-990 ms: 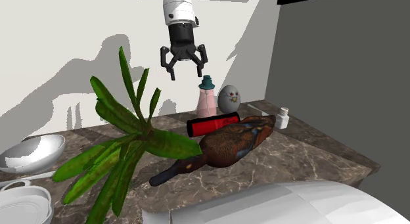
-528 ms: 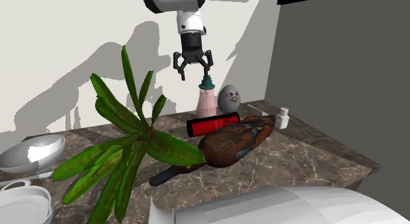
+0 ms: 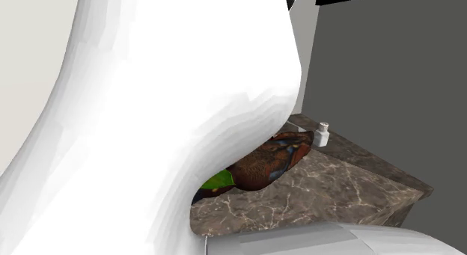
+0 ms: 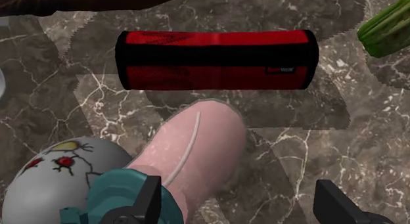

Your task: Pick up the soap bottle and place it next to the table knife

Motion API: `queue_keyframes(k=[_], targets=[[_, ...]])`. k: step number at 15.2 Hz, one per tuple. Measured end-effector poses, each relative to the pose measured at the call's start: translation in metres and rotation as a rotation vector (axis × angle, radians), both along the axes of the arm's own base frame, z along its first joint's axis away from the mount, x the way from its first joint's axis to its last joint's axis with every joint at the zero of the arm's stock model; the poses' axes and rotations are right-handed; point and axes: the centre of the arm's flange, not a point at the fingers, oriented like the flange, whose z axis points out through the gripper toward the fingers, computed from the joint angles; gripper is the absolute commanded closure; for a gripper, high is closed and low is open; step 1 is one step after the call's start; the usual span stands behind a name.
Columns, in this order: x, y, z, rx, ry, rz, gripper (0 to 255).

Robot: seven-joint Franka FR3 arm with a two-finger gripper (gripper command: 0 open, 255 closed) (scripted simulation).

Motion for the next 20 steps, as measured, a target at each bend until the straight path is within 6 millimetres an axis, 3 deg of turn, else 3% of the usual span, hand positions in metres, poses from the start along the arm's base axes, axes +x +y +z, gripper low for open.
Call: queue_keyframes(k=[8, 11, 14, 15, 20], targets=[[0.007, -0.018, -0.005, -0.046, -0.099, -0.001, 0], [0.023, -0.022, -0.011, -0.091, -0.19, 0.006, 0], [0.004, -0.008, -0.044, -0.011, -0.027, -0.002, 0], [0.002, -0.007, -0.046, -0.003, -0.01, -0.003, 255], [0.001, -0.006, -0.049, 0.005, 0.007, -0.004, 255]])
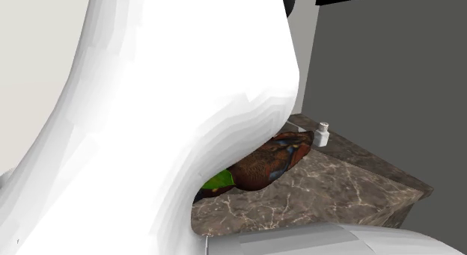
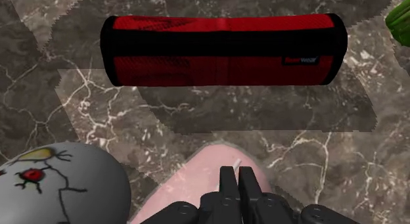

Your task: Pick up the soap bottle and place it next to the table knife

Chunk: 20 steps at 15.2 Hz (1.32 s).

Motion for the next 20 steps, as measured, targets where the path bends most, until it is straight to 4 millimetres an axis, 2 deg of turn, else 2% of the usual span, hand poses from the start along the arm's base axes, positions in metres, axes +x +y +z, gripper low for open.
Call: queue_keyframes(k=[4, 5, 7, 8, 11, 14, 16, 20], targets=[[0.0, 0.0, 0.0, 0.0, 0.001, 0.0, 255], [0.0, 0.0, 0.0, 0.0, 0.001, 0.0, 0], [-0.007, -0.004, -0.001, 0.005, -0.03, -0.04, 0], [-0.014, -0.01, 0.0, -0.005, -0.113, -0.103, 0], [-0.039, -0.023, 0.0, -0.047, -0.462, -0.35, 0], [-0.072, -0.034, -0.009, -0.088, -0.809, -0.594, 0], [-0.074, -0.039, -0.014, -0.11, -0.889, -0.655, 0], [-0.064, -0.044, -0.029, -0.118, -0.914, -0.676, 0]])
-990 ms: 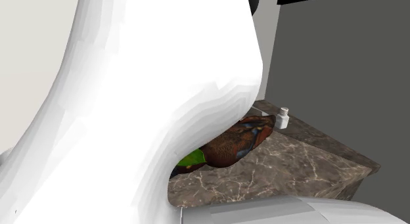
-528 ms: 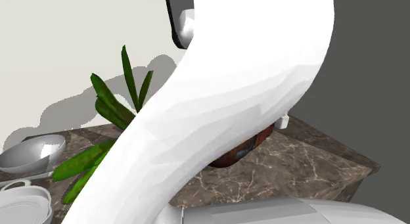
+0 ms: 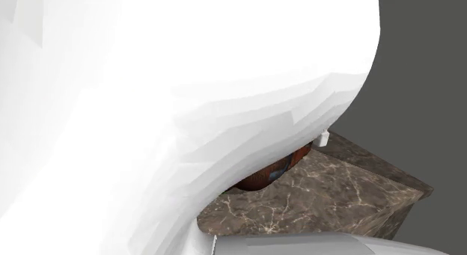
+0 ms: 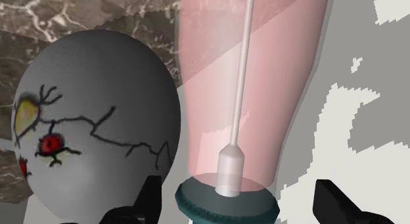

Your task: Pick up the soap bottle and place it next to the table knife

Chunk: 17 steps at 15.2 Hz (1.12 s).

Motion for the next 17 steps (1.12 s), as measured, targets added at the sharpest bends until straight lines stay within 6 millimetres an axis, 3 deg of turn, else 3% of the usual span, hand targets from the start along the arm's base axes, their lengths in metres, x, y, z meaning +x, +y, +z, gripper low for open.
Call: queue_keyframes(k=[2, 8, 9, 17], targets=[[0.0061, -0.0014, -0.0084, 0.0, -0.001, -0.001, 0], [0.0085, -0.0027, -0.0092, -0.002, -0.004, -0.001, 0], [0.0086, -0.0027, -0.0092, -0.002, -0.005, -0.001, 255], [0.0089, -0.0037, -0.009, -0.002, -0.004, -0.004, 255]])
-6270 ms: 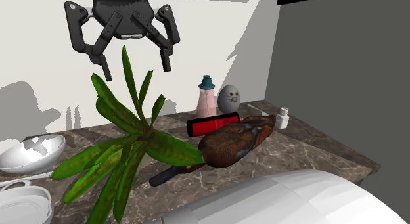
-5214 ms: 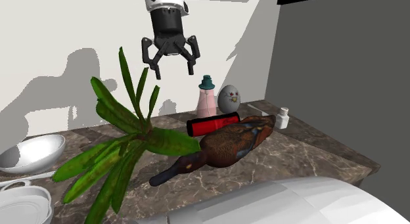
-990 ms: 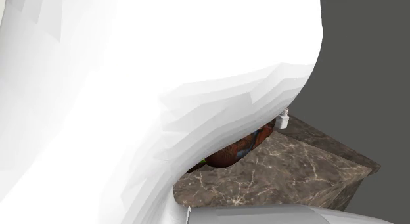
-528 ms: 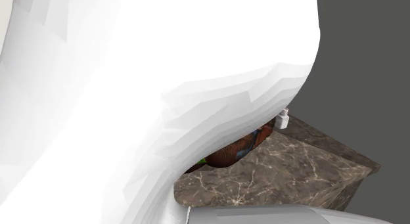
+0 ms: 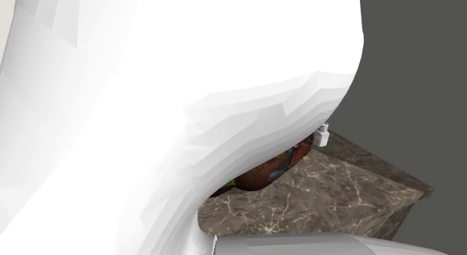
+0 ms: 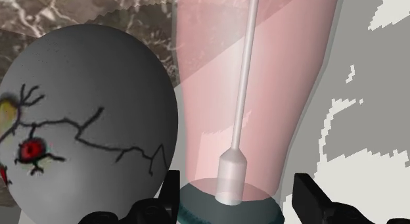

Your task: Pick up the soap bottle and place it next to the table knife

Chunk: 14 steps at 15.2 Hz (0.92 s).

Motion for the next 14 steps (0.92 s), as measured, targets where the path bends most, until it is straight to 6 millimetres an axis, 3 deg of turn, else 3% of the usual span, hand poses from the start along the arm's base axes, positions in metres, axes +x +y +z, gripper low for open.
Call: queue_keyframes(k=[4, 14], targets=[[-0.001, 0.0, 0.004, 0.002, 0.003, 0.0, 255], [-0.007, -0.002, 0.041, 0.056, 0.068, 0.012, 255]])
